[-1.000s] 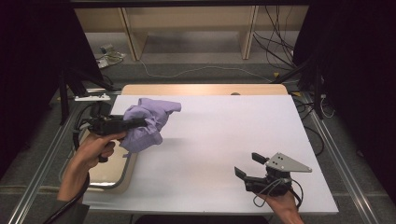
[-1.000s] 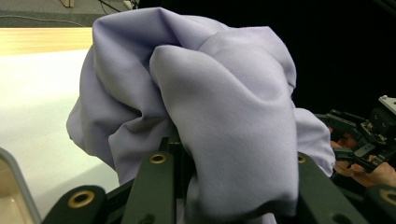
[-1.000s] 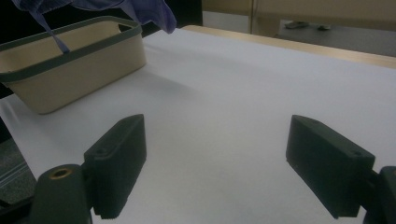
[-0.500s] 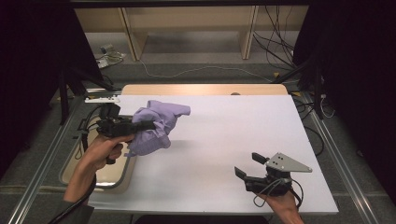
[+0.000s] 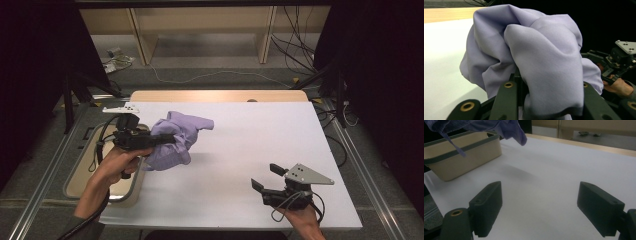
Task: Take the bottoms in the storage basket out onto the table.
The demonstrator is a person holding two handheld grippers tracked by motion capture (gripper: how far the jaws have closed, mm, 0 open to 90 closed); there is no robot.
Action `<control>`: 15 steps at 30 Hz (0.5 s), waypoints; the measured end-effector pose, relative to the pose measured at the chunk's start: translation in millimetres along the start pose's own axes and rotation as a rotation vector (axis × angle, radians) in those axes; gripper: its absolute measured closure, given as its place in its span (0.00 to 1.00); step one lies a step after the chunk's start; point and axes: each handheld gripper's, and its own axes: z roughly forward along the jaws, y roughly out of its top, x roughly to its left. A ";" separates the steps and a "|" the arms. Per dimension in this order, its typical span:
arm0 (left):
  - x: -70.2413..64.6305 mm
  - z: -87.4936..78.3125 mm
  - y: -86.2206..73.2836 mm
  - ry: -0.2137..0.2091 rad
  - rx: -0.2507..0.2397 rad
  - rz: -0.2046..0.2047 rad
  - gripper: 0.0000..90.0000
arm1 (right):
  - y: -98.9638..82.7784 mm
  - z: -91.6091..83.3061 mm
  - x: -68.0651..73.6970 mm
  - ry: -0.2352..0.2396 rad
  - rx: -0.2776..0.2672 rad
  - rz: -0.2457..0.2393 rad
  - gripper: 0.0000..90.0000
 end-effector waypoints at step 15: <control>-10.5 23.2 -5.7 -0.011 0.043 0.013 0.76 | -0.3 0.5 0.0 -0.001 0.001 -0.002 0.23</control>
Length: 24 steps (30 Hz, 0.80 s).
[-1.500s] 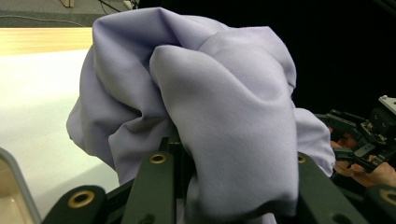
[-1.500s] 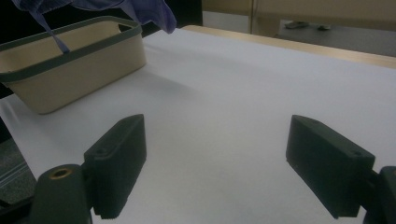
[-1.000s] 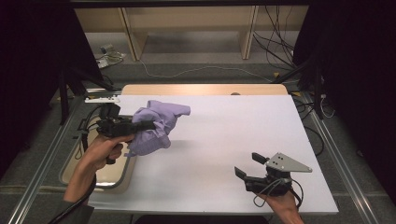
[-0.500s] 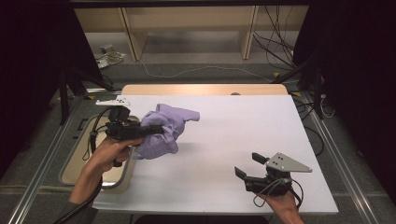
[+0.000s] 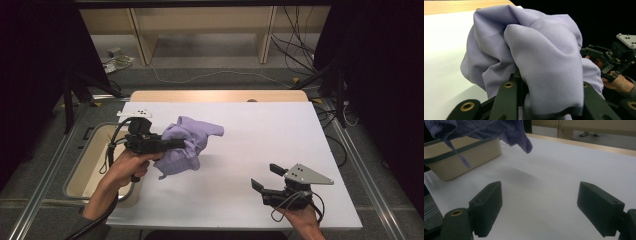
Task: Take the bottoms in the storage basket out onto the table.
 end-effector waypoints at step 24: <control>-5.6 32.8 -6.5 0.023 0.028 -0.014 0.76 | -0.4 0.5 -0.2 -0.002 0.000 0.005 0.24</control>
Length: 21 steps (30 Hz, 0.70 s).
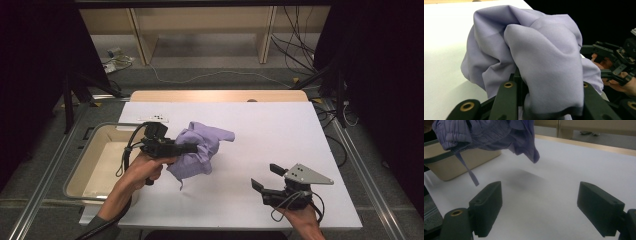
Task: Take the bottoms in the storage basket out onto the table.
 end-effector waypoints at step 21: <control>-0.2 31.3 9.1 0.013 0.013 -0.027 0.76 | 0.1 -0.6 -0.8 -0.004 -0.002 0.003 0.24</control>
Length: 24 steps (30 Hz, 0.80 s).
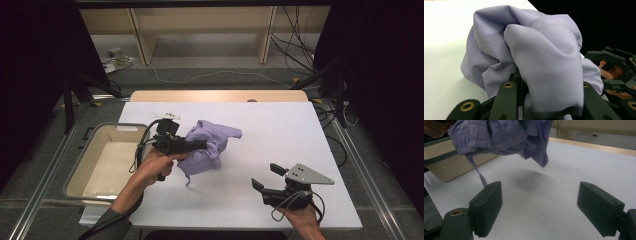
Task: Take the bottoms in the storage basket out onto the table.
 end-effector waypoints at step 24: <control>7.3 26.2 8.2 -0.011 -0.003 -0.046 0.76 | 0.1 -1.0 -0.4 -0.002 -0.002 0.001 0.24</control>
